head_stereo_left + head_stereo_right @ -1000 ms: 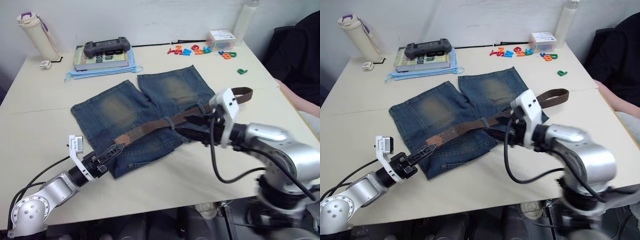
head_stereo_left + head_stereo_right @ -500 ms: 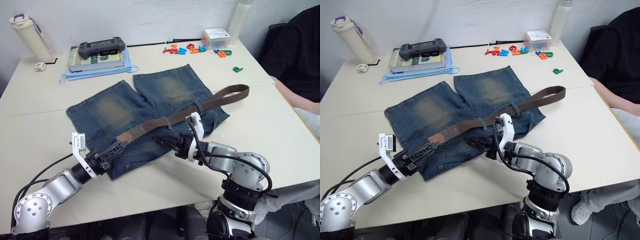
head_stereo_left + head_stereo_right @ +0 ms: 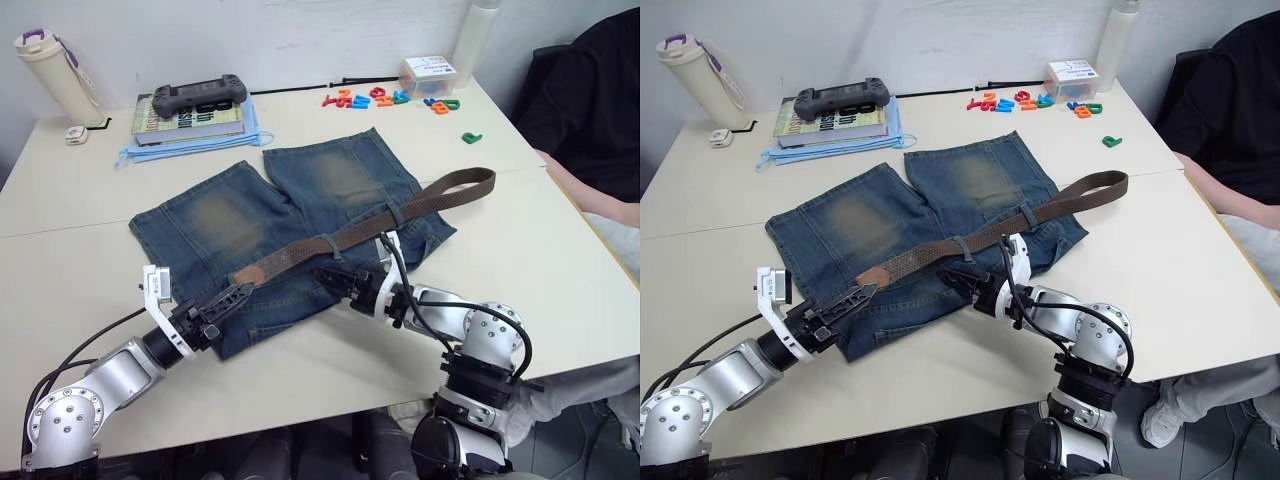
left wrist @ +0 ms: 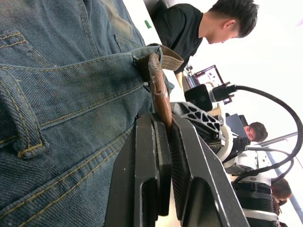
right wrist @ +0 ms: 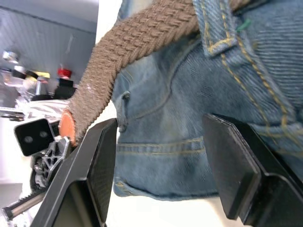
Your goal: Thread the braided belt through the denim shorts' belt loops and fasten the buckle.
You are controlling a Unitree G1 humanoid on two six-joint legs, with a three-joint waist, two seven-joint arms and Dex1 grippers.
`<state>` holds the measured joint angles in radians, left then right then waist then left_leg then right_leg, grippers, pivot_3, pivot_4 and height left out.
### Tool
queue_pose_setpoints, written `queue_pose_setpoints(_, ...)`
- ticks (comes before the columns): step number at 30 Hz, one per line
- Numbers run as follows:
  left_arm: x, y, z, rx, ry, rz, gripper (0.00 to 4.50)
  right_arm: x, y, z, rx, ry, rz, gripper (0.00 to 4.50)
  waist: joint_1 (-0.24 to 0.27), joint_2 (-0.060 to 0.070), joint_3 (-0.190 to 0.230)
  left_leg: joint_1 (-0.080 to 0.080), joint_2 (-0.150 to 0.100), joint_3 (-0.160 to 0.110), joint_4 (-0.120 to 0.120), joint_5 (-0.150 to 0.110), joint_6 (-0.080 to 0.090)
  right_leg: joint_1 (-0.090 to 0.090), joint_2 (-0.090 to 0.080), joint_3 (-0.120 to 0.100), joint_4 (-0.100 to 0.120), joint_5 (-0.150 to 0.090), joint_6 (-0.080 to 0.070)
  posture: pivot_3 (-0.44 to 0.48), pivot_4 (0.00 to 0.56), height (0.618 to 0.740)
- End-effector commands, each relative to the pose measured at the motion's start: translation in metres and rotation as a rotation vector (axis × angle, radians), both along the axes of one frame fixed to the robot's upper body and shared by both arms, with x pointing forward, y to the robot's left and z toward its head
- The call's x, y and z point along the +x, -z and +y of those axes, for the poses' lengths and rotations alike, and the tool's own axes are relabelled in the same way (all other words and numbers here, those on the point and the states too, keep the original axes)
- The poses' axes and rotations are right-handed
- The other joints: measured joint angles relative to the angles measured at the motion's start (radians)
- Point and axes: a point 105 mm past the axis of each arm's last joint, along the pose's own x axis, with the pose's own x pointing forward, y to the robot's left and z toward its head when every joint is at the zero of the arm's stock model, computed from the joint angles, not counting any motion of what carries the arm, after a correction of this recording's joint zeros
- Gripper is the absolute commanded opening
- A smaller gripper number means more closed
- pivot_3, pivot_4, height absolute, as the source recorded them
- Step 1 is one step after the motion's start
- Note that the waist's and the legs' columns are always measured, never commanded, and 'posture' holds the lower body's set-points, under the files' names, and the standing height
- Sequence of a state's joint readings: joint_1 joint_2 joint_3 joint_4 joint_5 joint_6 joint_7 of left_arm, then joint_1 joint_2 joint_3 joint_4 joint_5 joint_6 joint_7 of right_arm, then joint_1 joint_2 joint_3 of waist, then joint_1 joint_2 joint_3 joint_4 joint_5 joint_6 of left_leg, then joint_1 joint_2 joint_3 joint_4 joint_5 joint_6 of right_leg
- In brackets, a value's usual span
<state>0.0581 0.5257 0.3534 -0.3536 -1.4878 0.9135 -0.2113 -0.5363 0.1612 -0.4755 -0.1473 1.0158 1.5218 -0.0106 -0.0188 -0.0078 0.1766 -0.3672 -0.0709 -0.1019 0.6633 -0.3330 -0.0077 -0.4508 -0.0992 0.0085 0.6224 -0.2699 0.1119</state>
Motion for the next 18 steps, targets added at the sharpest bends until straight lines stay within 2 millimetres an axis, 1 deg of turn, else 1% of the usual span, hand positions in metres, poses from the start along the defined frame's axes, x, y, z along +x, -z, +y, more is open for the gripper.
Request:
queue_pose_setpoints(1,-0.005,-0.011,-0.003,-0.003,0.018,-0.051,0.00,-0.014,-0.065,0.067,0.265,-0.164,-0.104,3.08,-0.006,0.000,0.000,0.000,0.000,0.000,0.000,0.000,0.000,0.000,0.000,0.000,0.000,0.000,0.000,0.000,0.150,0.713)
queue_pose_setpoints(6,-0.007,-0.011,-0.007,-0.004,0.050,-0.052,0.00,-0.008,-0.075,0.076,0.300,-0.159,-0.094,3.08,-0.009,0.000,0.000,0.000,0.000,0.000,0.000,0.000,0.000,0.000,0.000,0.000,0.000,0.000,0.000,0.000,0.150,0.713)
queue_pose_setpoints(9,-0.009,-0.011,-0.008,-0.008,0.061,-0.051,0.00,-0.007,-0.077,0.080,0.301,-0.160,-0.089,3.08,-0.010,0.000,0.000,0.000,0.000,0.000,0.000,0.000,0.000,0.000,0.000,0.000,0.000,0.000,0.000,0.000,0.150,0.713)
queue_pose_setpoints(14,-0.012,-0.010,-0.008,-0.007,0.075,-0.048,0.00,-0.004,-0.077,0.079,0.303,-0.151,-0.081,3.08,-0.010,0.000,0.000,-0.001,0.000,0.000,0.000,0.000,0.000,-0.001,0.000,0.000,0.000,0.000,0.000,0.000,0.150,0.713)
queue_pose_setpoints(18,-0.014,-0.008,-0.006,0.002,0.066,-0.041,0.00,-0.002,-0.076,0.075,0.307,-0.138,-0.078,3.08,-0.010,0.000,0.000,-0.001,0.000,0.000,0.000,0.000,0.000,-0.001,0.000,0.000,0.000,0.000,0.000,0.000,0.150,0.713)
